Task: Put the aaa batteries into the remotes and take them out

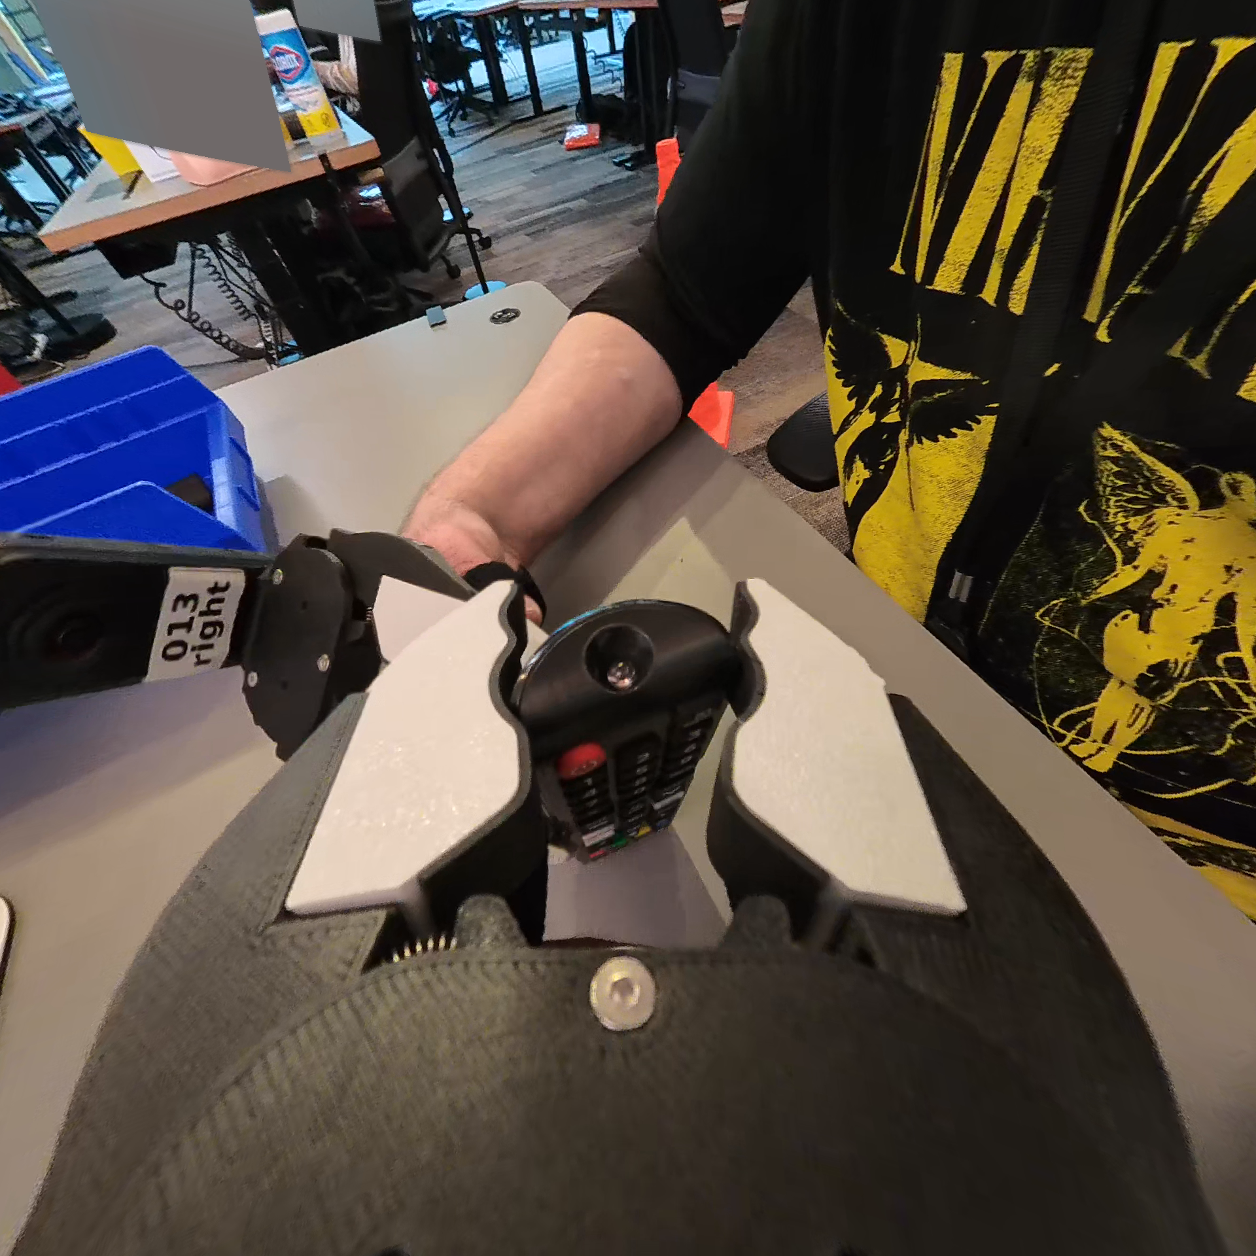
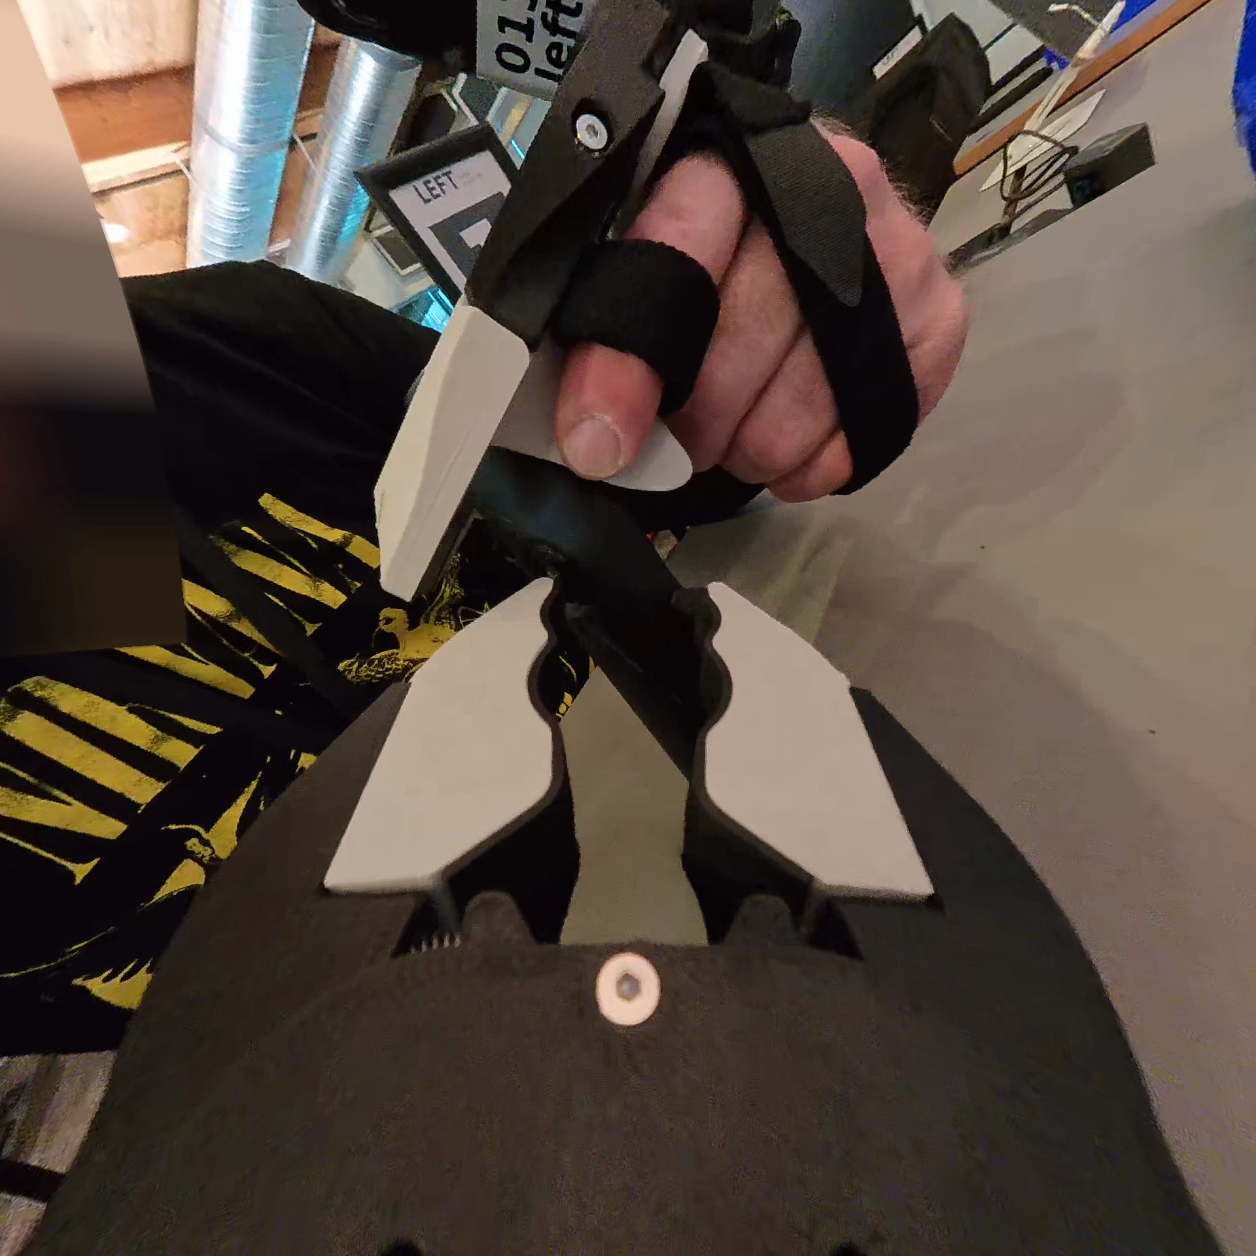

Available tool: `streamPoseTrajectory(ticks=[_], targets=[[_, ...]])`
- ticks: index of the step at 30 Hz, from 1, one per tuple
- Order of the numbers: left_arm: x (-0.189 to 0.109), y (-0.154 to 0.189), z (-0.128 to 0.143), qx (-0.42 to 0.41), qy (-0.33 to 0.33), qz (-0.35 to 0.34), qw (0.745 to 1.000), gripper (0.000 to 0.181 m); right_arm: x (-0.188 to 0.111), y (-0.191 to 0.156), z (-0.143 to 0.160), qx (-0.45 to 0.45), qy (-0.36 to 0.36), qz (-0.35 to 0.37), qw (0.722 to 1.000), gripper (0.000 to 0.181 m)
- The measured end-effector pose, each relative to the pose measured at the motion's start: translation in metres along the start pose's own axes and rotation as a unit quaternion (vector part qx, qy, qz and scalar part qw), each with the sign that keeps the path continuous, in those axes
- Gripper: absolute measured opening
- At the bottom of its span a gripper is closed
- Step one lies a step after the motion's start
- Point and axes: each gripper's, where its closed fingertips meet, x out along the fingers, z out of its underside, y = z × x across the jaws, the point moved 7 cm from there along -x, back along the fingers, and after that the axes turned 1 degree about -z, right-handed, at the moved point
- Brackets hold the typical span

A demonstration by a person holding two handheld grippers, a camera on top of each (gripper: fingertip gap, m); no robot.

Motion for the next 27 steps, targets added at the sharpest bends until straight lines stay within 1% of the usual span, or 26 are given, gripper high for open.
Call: streamPoseTrajectory(ticks=[2, 3, 5, 6, 7, 8, 12, 15, 16, 17, 18, 19, 20, 22, 23, 24, 25, 26, 27], targets=[[0.000, 0.001, 0.000, 0.002, 0.003, -0.002, 1.000, 0.058, 0.001, -0.001, 0.001, -0.005, -0.001, 0.005, 1.000, 0.034], [0.000, 0.000, 0.001, 0.002, 0.004, -0.002, 1.000, 0.058, 0.003, -0.002, 0.001, -0.004, 0.000, 0.000, 1.000, 0.038], [0.000, 0.002, 0.000, 0.004, -0.003, 0.007, 1.000, 0.058, 0.013, -0.006, 0.005, 0.001, -0.021, -0.021, 1.000, 0.067], [0.001, 0.003, 0.000, 0.004, -0.003, 0.014, 1.000, 0.058, 0.018, -0.005, 0.007, -0.004, -0.040, -0.014, 0.999, 0.068], [0.002, 0.005, -0.002, 0.004, -0.004, 0.021, 1.000, 0.059, 0.021, -0.005, 0.008, -0.009, -0.053, -0.012, 0.998, 0.058], [0.003, 0.005, -0.002, 0.005, -0.007, 0.021, 1.000, 0.059, 0.023, -0.005, 0.008, -0.013, -0.059, -0.018, 0.998, 0.052], [0.002, 0.005, -0.001, 0.000, -0.022, 0.016, 1.000, 0.060, 0.021, -0.007, 0.008, -0.034, -0.067, -0.020, 0.997, 0.047], [-0.006, -0.001, 0.004, -0.013, -0.039, -0.025, 0.999, 0.061, 0.015, -0.010, 0.006, -0.060, -0.054, -0.006, 0.997, 0.039], [-0.007, -0.003, 0.006, -0.023, -0.041, -0.040, 0.998, 0.069, 0.011, -0.009, 0.004, -0.065, -0.044, 0.007, 0.997, 0.037], [-0.009, -0.005, 0.006, -0.038, -0.030, -0.052, 0.997, 0.074, 0.008, -0.010, 0.003, -0.075, -0.032, 0.019, 0.997, 0.034], [-0.011, -0.008, 0.006, -0.056, -0.016, -0.067, 0.996, 0.074, 0.005, -0.011, 0.002, -0.089, -0.018, 0.031, 0.995, 0.029], [-0.012, -0.012, 0.008, -0.072, -0.012, -0.091, 0.993, 0.067, 0.003, -0.012, 0.000, -0.105, -0.003, 0.048, 0.993, 0.028], [-0.014, -0.017, 0.009, -0.090, -0.002, -0.113, 0.989, 0.064, 0.000, -0.013, -0.001, -0.119, 0.009, 0.068, 0.990, 0.027], [-0.016, -0.021, 0.013, -0.120, 0.011, -0.132, 0.984, 0.059, -0.004, -0.014, -0.003, -0.144, 0.018, 0.095, 0.985, 0.026], [-0.018, -0.025, 0.015, -0.136, 0.018, -0.152, 0.979, 0.055, -0.006, -0.013, -0.003, -0.149, 0.019, 0.110, 0.982, 0.026], [-0.019, -0.025, 0.017, -0.148, 0.023, -0.147, 0.978, 0.052, -0.007, -0.012, -0.004, -0.156, 0.019, 0.121, 0.980, 0.025], [-0.019, -0.025, 0.018, -0.147, 0.019, -0.150, 0.978, 0.047, -0.006, -0.013, -0.004, -0.166, 0.017, 0.132, 0.977, 0.025], [-0.021, -0.027, 0.018, -0.137, 0.015, -0.174, 0.975, 0.040, -0.005, -0.013, -0.003, -0.177, 0.012, 0.146, 0.973, 0.025], [-0.021, -0.027, 0.017, -0.137, 0.015, -0.176, 0.975, 0.037, -0.005, -0.013, -0.003, -0.189, 0.013, 0.159, 0.969, 0.024]])
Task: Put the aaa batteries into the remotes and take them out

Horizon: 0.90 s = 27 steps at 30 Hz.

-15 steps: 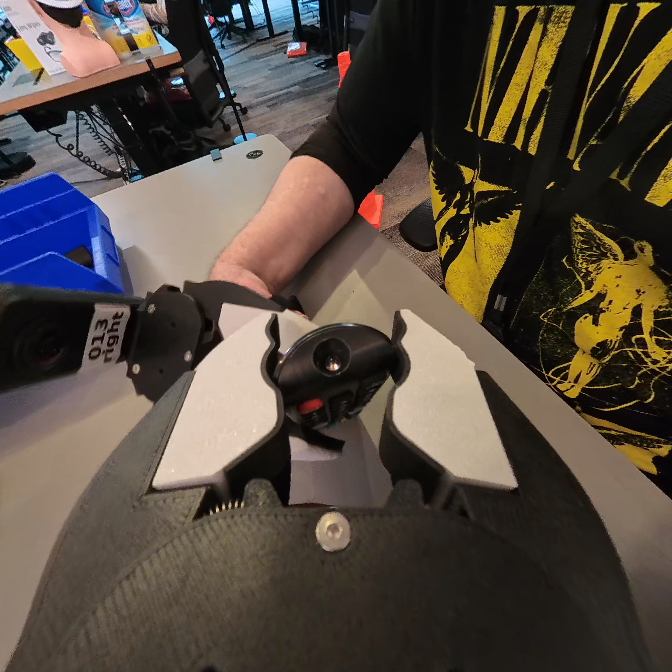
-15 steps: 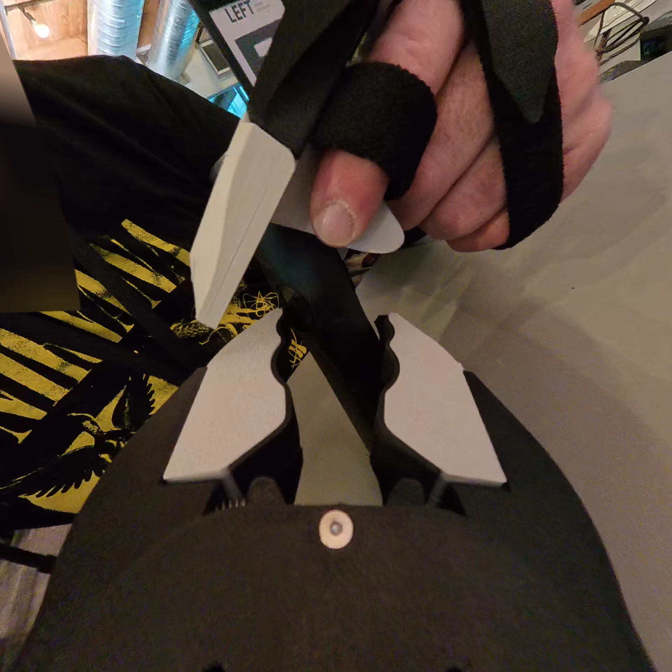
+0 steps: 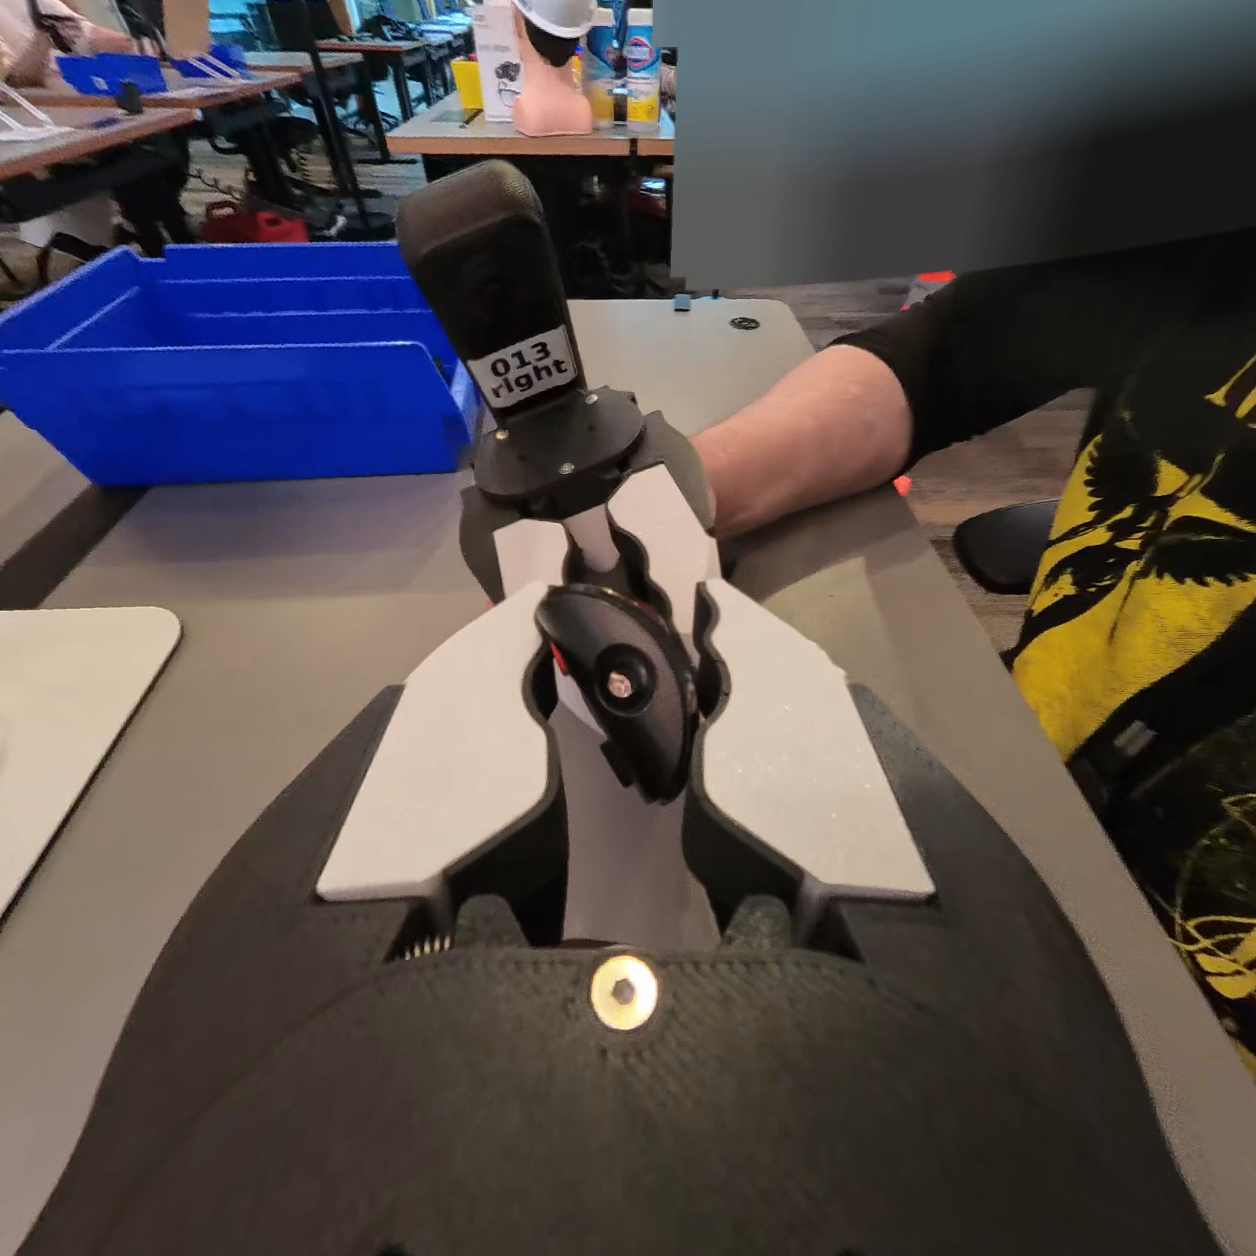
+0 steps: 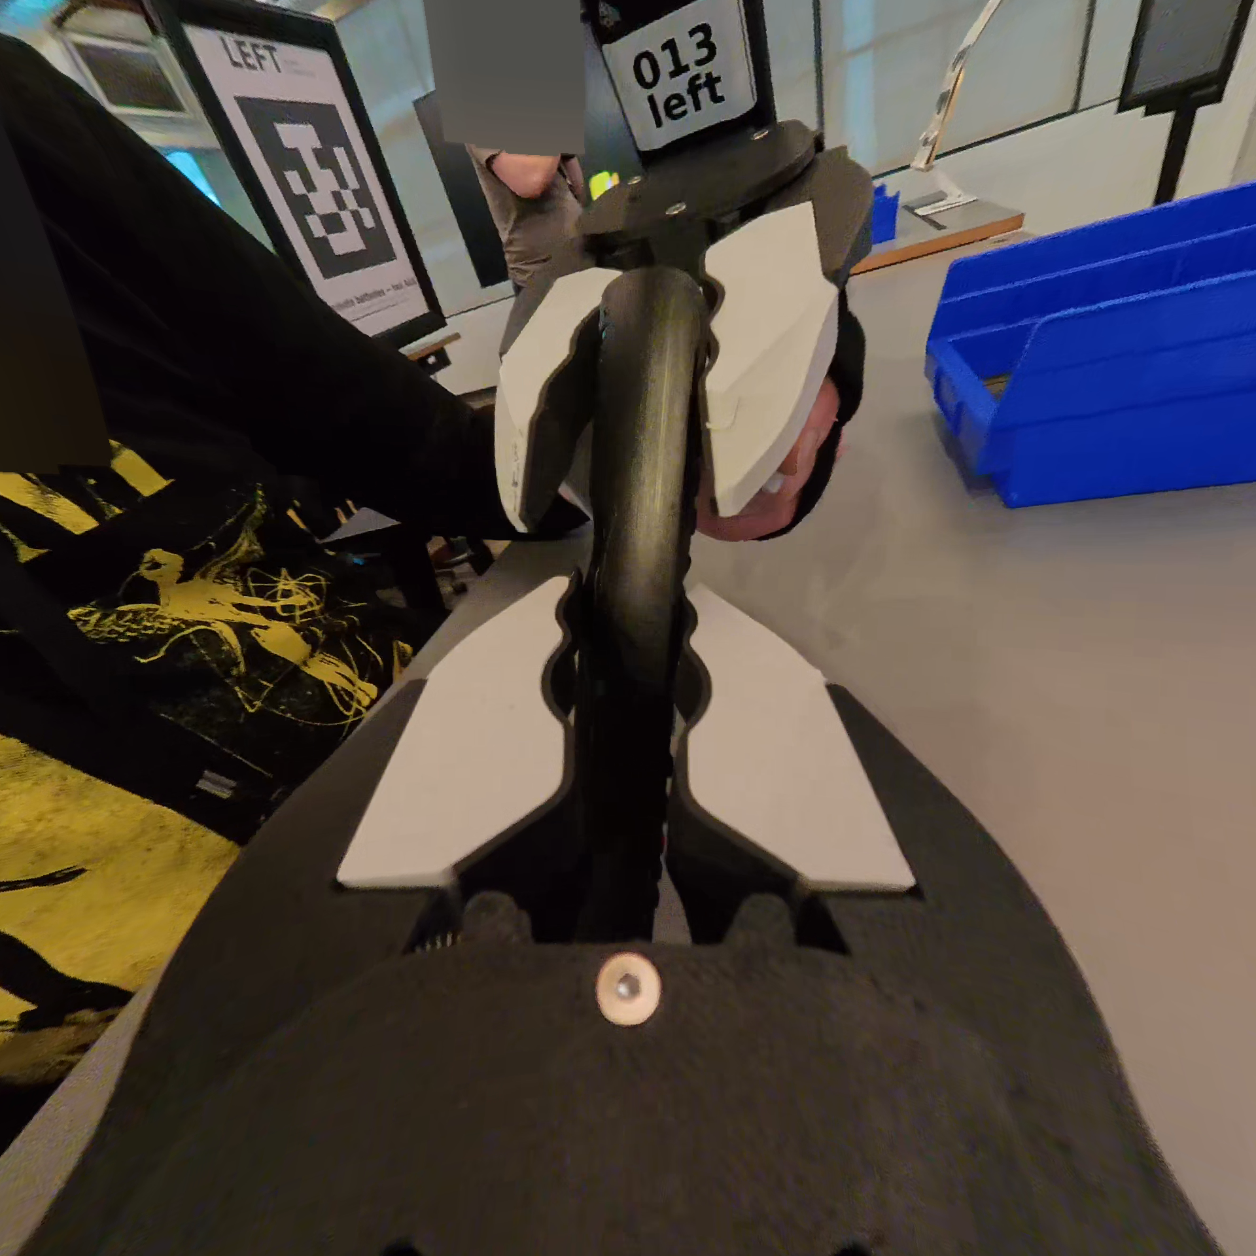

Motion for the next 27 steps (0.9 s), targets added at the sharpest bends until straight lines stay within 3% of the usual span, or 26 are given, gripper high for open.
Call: streamPoseTrajectory(ticks=[6, 15, 27], targets=[[-0.002, -0.010, 0.002, -0.018, -0.013, -0.030, 0.999, 0.025, -0.006, 0.005, -0.004, -0.026, 0.017, 0.063, 0.998, 0.023], [0.003, -0.021, 0.001, -0.042, -0.068, -0.082, 0.993, 0.024, -0.013, 0.012, -0.011, -0.011, -0.009, 0.142, 0.990, 0.026], [0.027, -0.038, -0.017, -0.061, -0.142, -0.066, 0.986, 0.023, -0.031, 0.021, -0.013, 0.082, -0.023, 0.155, 0.984, 0.023]])
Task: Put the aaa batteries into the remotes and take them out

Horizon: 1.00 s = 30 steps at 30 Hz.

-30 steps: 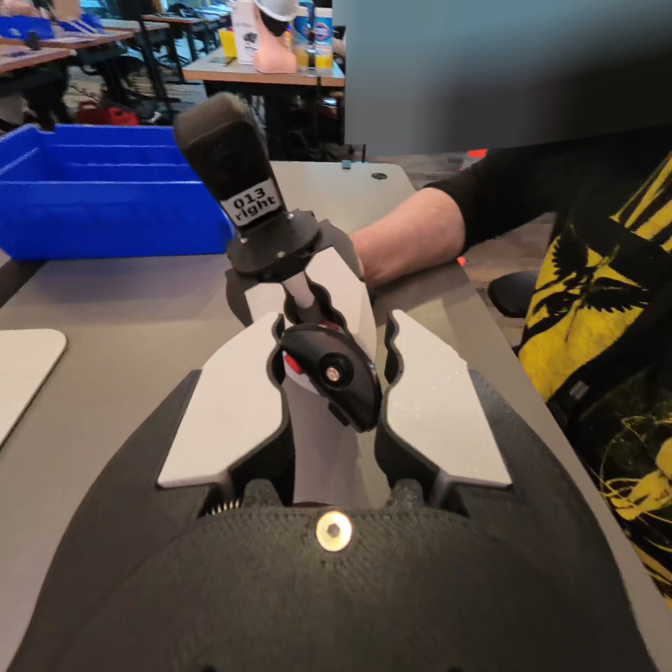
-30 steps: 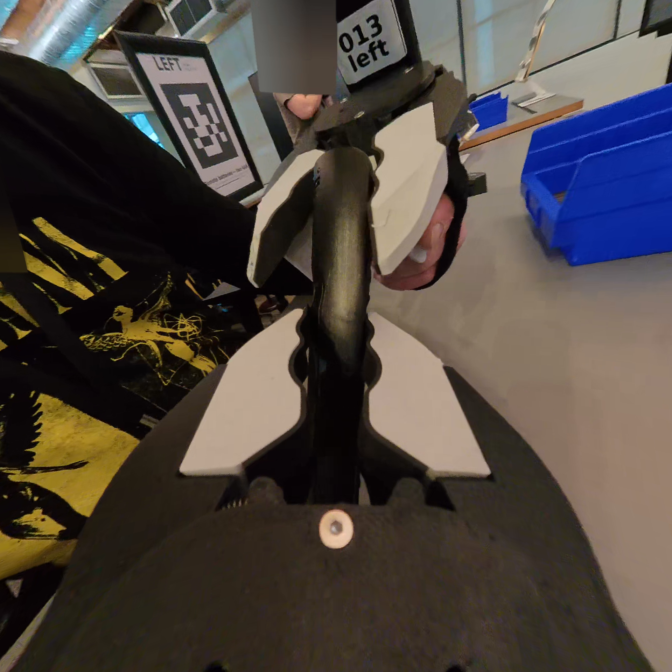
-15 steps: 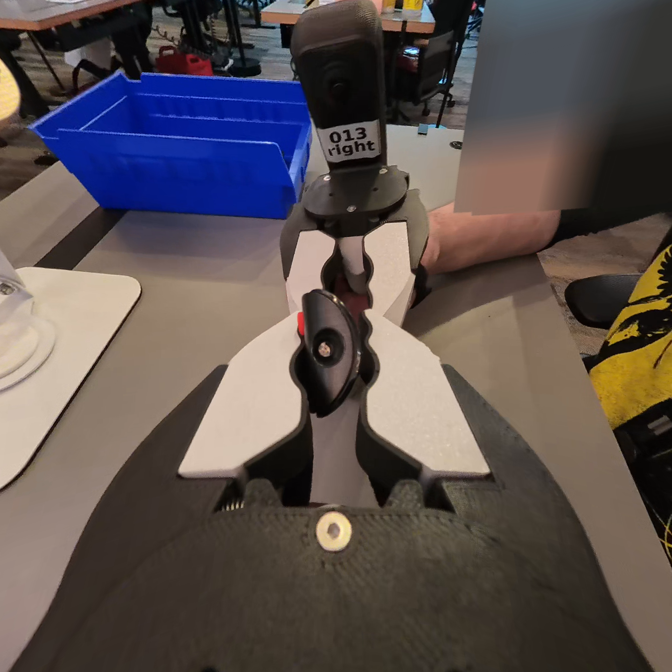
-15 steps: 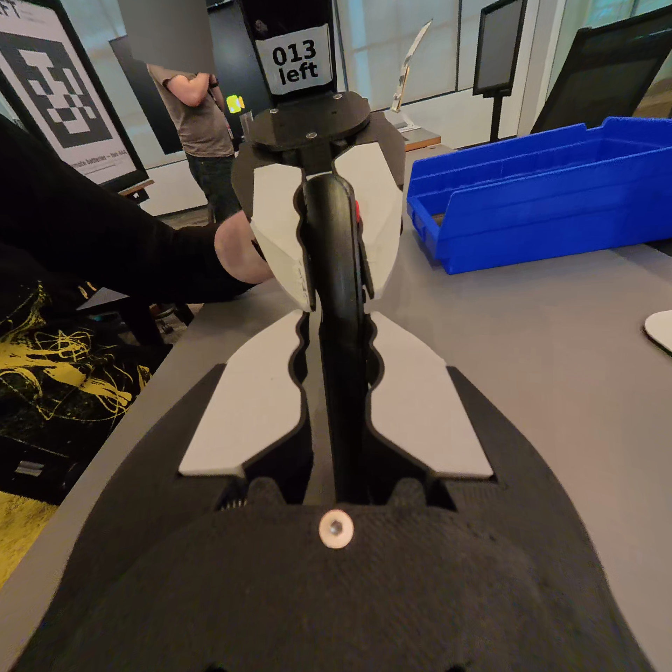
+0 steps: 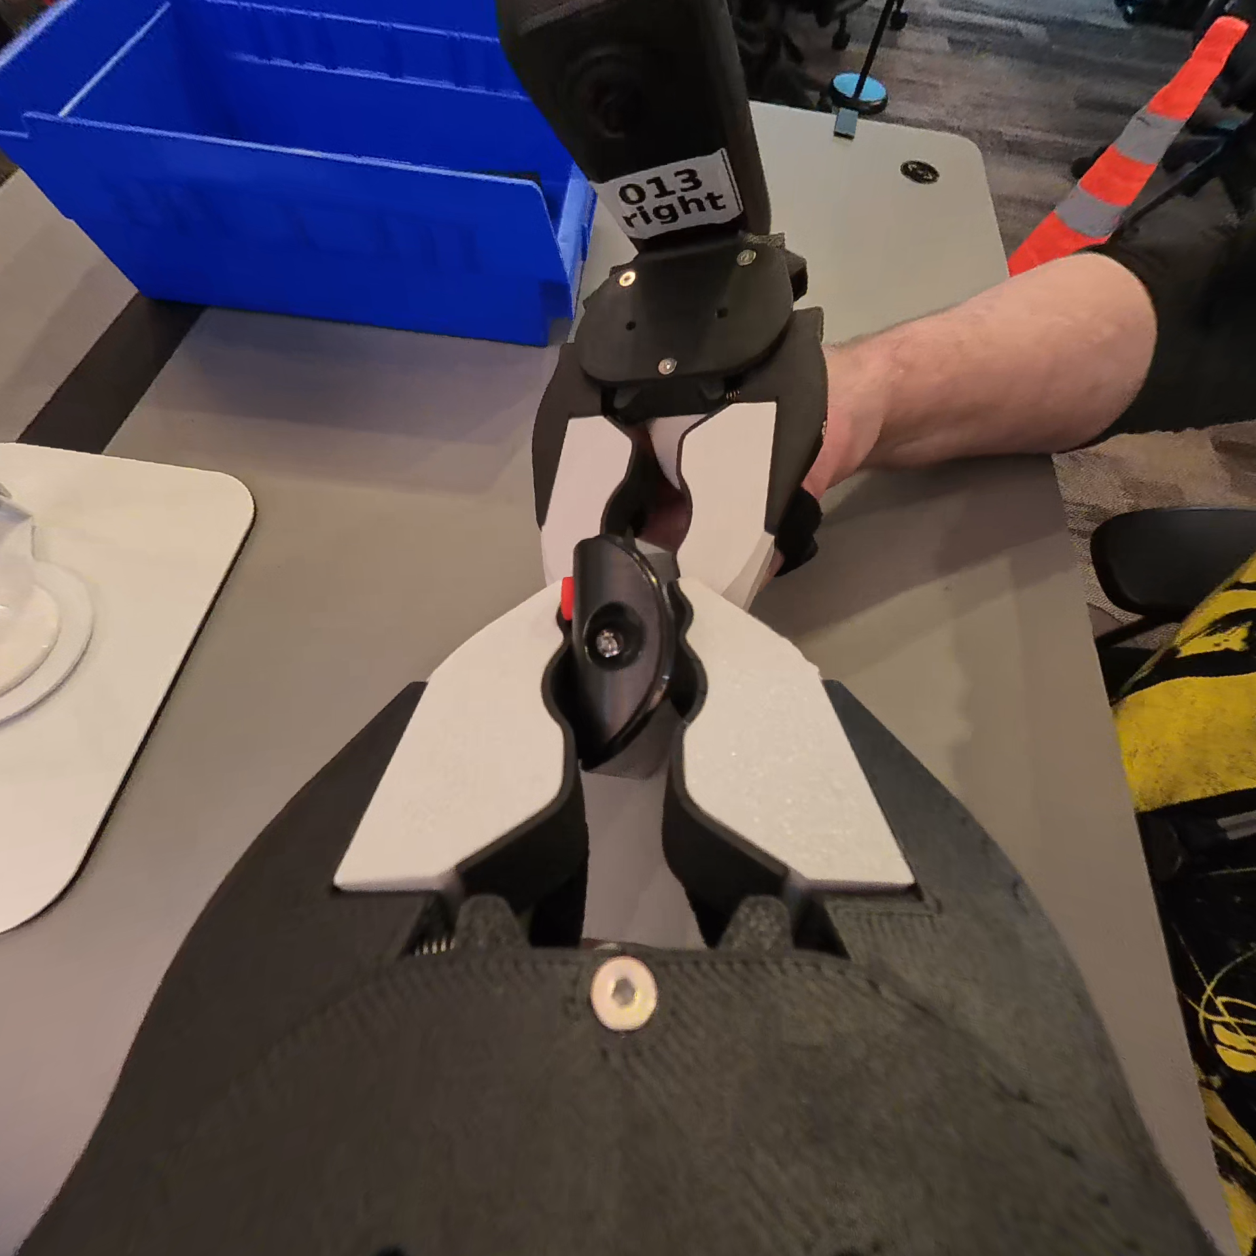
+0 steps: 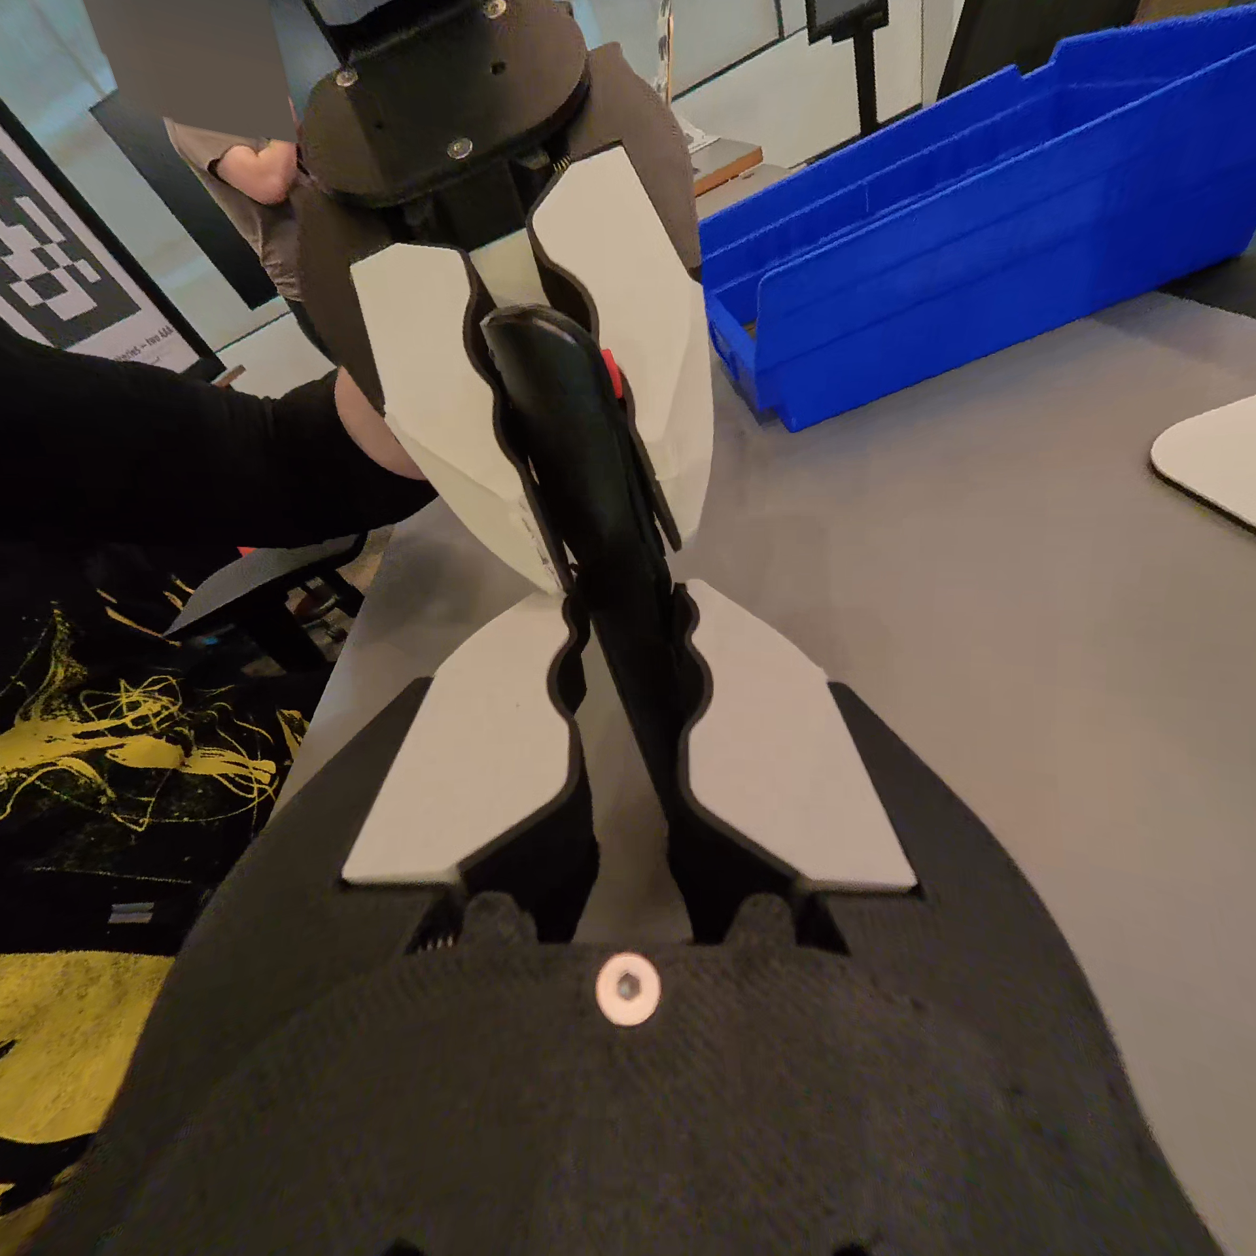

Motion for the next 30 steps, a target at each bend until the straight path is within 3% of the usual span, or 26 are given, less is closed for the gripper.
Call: streamPoseTrajectory(ticks=[11, 21, 23, 26, 27, 30], targets=[[0.007, -0.003, -0.005, -0.004, -0.007, -0.020, 1.000, 0.023, -0.002, 0.004, 0.000, 0.016, -0.046, 0.015, 0.999, 0.025], [0.006, -0.017, 0.002, -0.060, 0.046, -0.007, 0.997, 0.024, 0.001, 0.012, -0.001, 0.042, -0.038, 0.027, 0.998, 0.028], [0.003, -0.022, 0.005, -0.064, 0.044, -0.013, 0.997, 0.024, 0.003, 0.014, 0.003, 0.042, -0.073, 0.040, 0.996, 0.061], [0.000, -0.026, 0.008, -0.086, 0.060, -0.016, 0.994, 0.024, 0.000, 0.013, 0.002, 0.007, -0.079, 0.090, 0.993, 0.087], [-0.001, -0.028, 0.010, -0.095, 0.062, -0.016, 0.993, 0.024, -0.002, 0.014, 0.002, -0.002, -0.080, 0.110, 0.991, 0.092], [-0.001, -0.032, 0.012, -0.115, 0.069, -0.014, 0.991, 0.024, -0.006, 0.015, 0.004, 0.011, -0.078, 0.102, 0.992, 0.071]])
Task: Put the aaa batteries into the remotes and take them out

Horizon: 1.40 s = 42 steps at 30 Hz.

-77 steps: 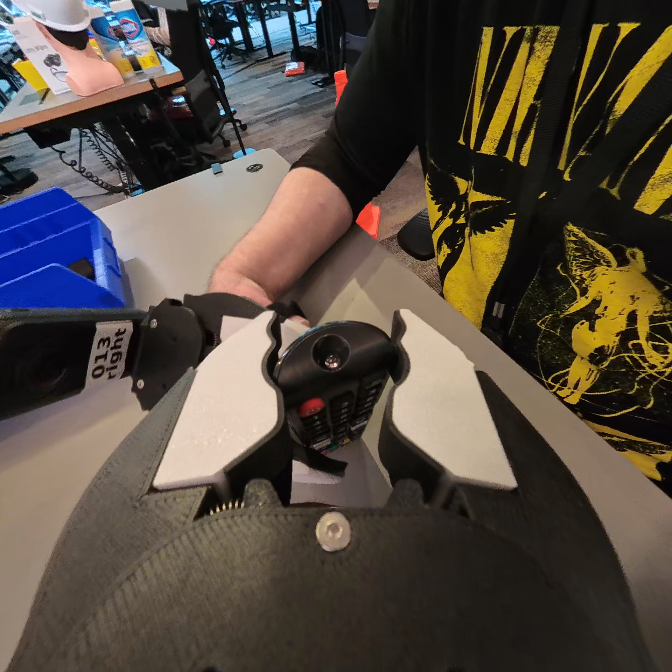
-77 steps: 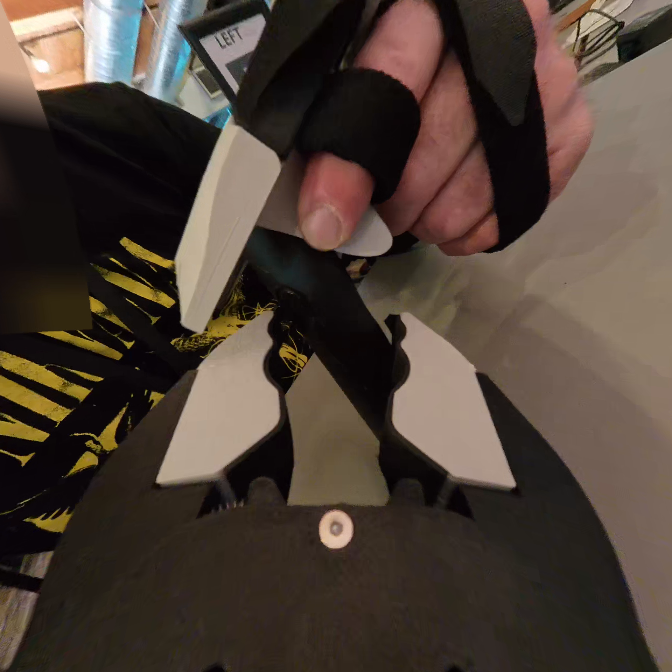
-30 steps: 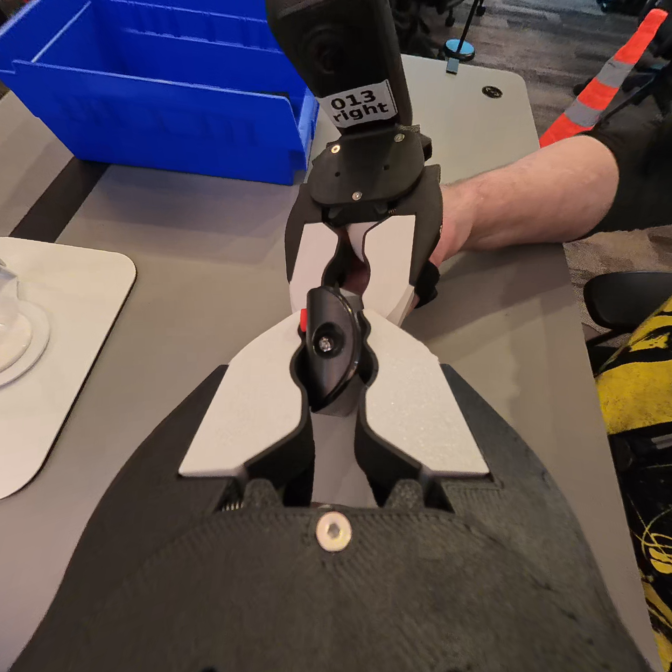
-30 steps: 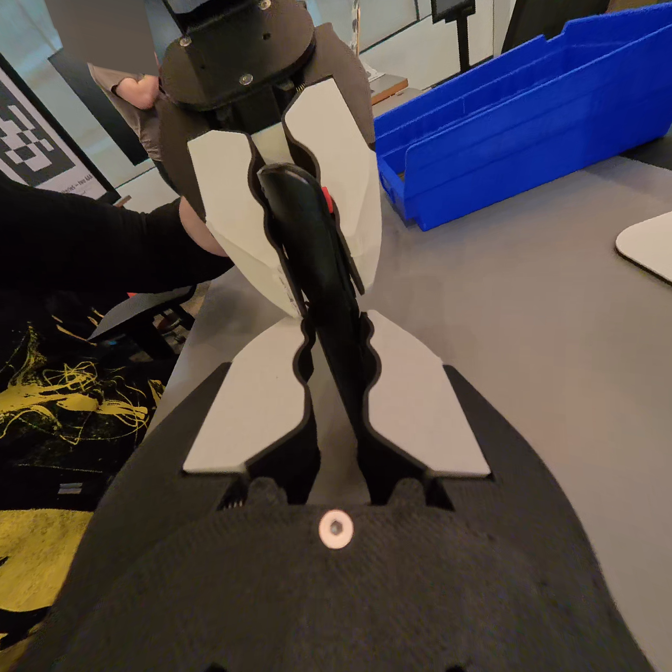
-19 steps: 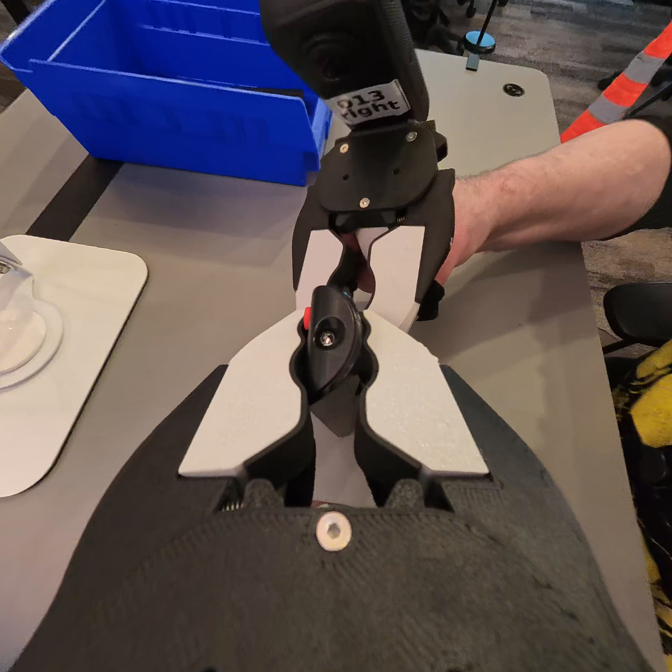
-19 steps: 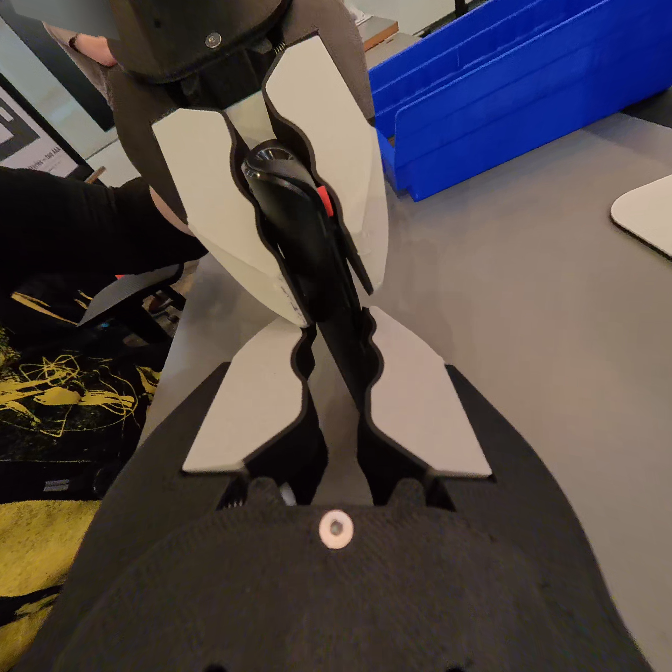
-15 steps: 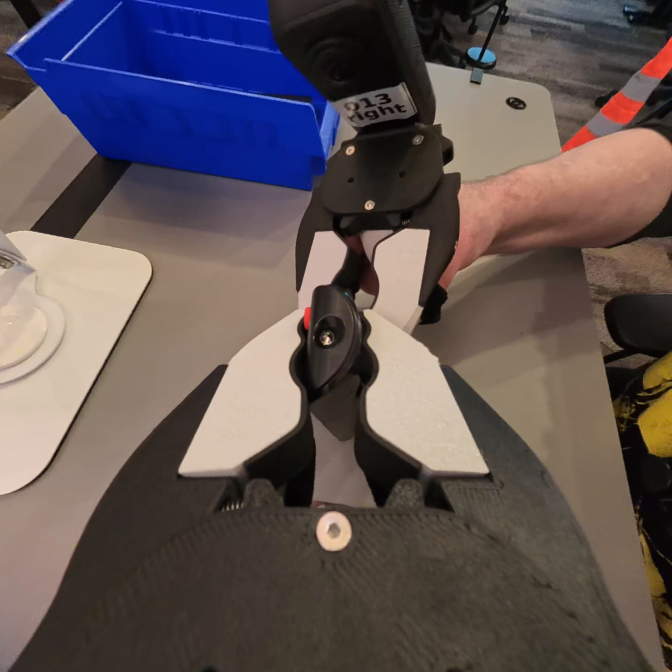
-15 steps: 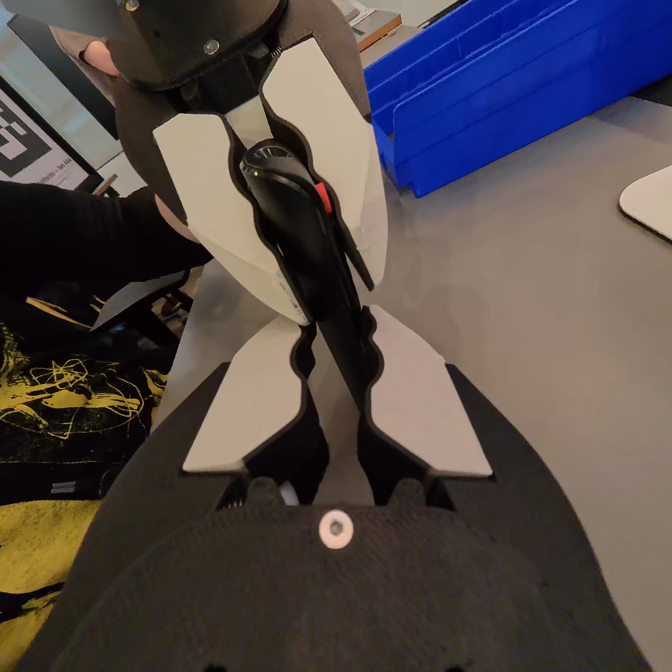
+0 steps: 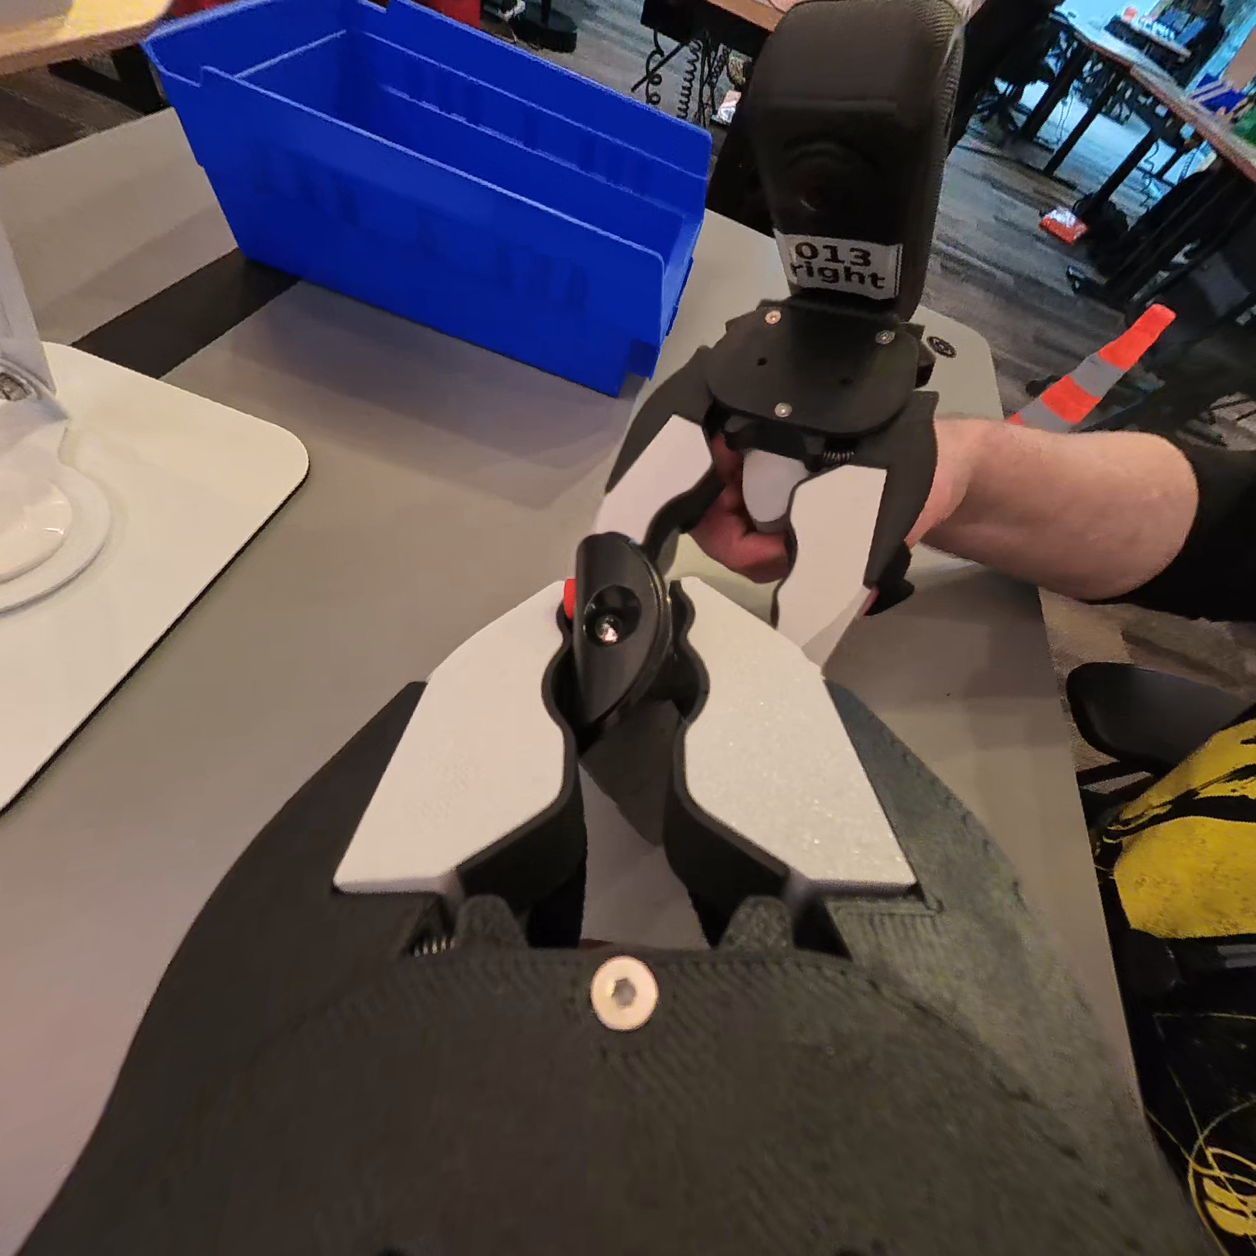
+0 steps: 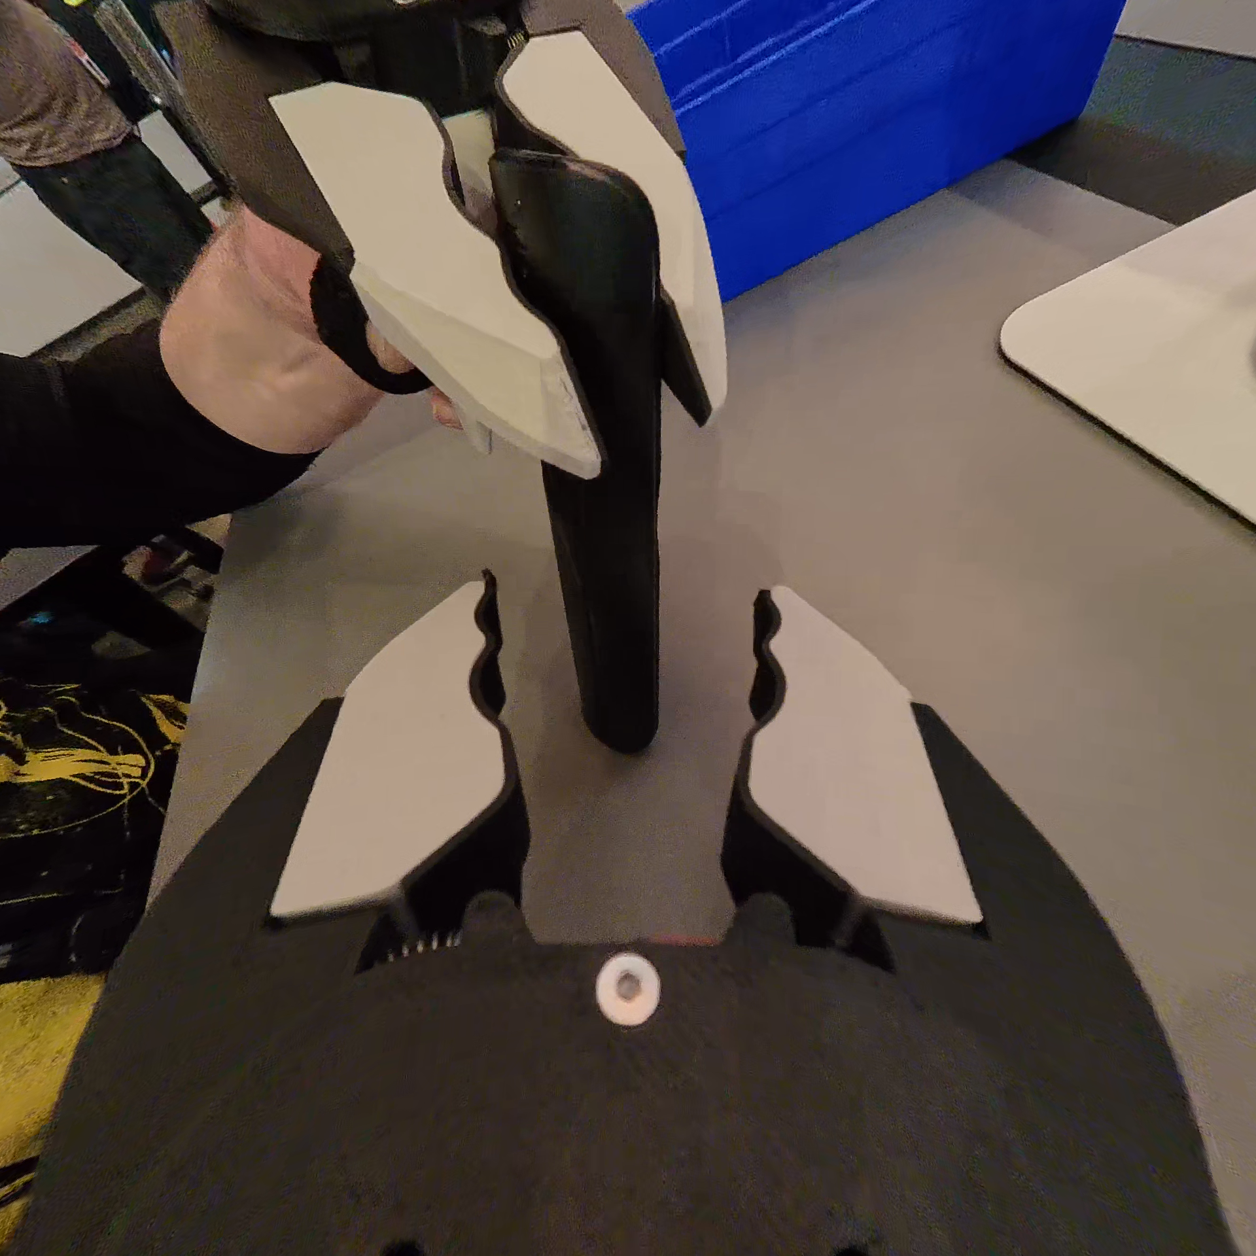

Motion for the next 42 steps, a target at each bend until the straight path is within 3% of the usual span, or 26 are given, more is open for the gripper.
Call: streamPoseTrajectory(ticks=[4, 6, 11, 13, 18, 31, 42], targets=[[0.006, 0.002, 0.002, -0.013, -0.003, 0.001, 1.000, 0.025, 0.001, -0.002, -0.006, 0.045, 0.053, -0.052, 0.996, 0.031], [0.006, 0.002, 0.002, -0.019, -0.002, -0.004, 1.000, 0.025, 0.004, 0.000, -0.005, 0.056, 0.042, -0.034, 0.997, 0.028], [0.006, -0.001, 0.004, -0.023, 0.005, -0.009, 1.000, 0.025, 0.011, 0.008, 0.000, 0.138, 0.060, -0.078, 0.986, 0.040], [0.006, -0.002, 0.004, -0.025, 0.011, -0.008, 1.000, 0.025, 0.011, 0.005, -0.001, 0.148, 0.078, -0.086, 0.982, 0.028], [0.005, -0.003, 0.006, -0.023, 0.019, -0.021, 0.999, 0.026, 0.015, 0.007, 0.006, 0.213, 0.117, -0.115, 0.963, 0.030], [0.006, -0.013, 0.011, -0.052, 0.042, -0.030, 0.997, 0.027, 0.019, 0.012, 0.003, 0.184, 0.082, -0.115, 0.973, 0.029], [0.008, -0.007, 0.012, -0.023, 0.043, -0.040, 0.998, 0.027, 0.022, 0.015, 0.008, 0.229, 0.071, -0.181, 0.954, 0.030]])
